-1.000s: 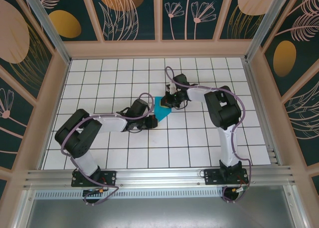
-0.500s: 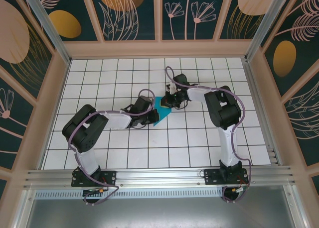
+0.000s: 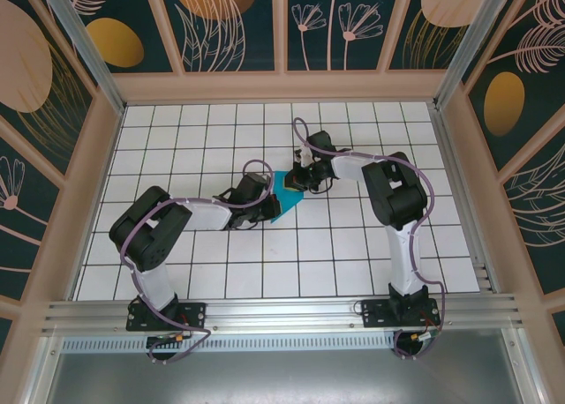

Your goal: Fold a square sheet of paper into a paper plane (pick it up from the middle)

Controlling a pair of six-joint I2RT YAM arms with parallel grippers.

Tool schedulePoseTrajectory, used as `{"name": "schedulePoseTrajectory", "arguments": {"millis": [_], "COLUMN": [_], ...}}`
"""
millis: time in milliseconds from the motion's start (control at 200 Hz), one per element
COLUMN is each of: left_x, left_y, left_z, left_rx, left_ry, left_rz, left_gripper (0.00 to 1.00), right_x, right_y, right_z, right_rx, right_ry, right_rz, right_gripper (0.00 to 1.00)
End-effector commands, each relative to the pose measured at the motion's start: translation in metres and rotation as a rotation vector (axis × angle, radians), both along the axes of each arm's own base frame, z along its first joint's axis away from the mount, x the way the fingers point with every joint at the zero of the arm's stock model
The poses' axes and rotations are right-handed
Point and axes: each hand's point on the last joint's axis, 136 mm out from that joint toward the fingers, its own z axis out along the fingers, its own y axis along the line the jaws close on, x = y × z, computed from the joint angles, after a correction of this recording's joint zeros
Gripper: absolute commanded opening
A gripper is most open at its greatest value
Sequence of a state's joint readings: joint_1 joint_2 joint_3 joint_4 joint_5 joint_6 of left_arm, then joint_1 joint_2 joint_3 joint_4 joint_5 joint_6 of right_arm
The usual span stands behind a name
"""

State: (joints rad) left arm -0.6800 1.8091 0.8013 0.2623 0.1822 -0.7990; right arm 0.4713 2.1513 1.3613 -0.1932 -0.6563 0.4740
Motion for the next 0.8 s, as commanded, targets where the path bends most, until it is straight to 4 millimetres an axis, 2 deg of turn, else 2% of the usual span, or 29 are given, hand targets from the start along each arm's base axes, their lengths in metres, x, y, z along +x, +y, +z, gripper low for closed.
{"name": "schedulePoseTrajectory", "arguments": {"millis": [0, 90, 250, 425, 530, 711, 796], "left_x": [-0.017, -0.018, -0.019, -0.019, -0.020, -0.024, -0.026], "left_y": [0.012, 0.012, 0.011, 0.010, 0.010, 0.008, 0.007], "left_z": [-0.017, -0.018, -0.020, -0.020, -0.020, -0.018, -0.018], "left_rx": [0.035, 0.032, 0.028, 0.024, 0.023, 0.015, 0.013], "left_ry": [0.066, 0.069, 0.076, 0.076, 0.079, 0.086, 0.093], "left_rz": [0.011, 0.009, 0.007, 0.001, -0.003, -0.024, -0.037], "left_gripper": [0.00, 0.00, 0.00, 0.00, 0.00, 0.00, 0.00], "right_x": [-0.008, -0.018, -0.037, -0.045, -0.036, 0.007, 0.012], "right_y": [-0.005, 0.005, 0.008, 0.010, 0.004, -0.022, -0.019], "right_z": [-0.007, 0.005, 0.001, 0.005, 0.011, 0.025, 0.034], "right_rx": [-0.042, -0.014, -0.018, -0.009, -0.049, -0.137, -0.115], "right_ry": [-0.023, -0.035, -0.006, -0.005, -0.036, -0.135, -0.153], "right_rz": [0.014, 0.051, 0.075, 0.091, 0.052, -0.064, -0.056], "right_gripper": [0.00, 0.00, 0.00, 0.00, 0.00, 0.04, 0.05]}}
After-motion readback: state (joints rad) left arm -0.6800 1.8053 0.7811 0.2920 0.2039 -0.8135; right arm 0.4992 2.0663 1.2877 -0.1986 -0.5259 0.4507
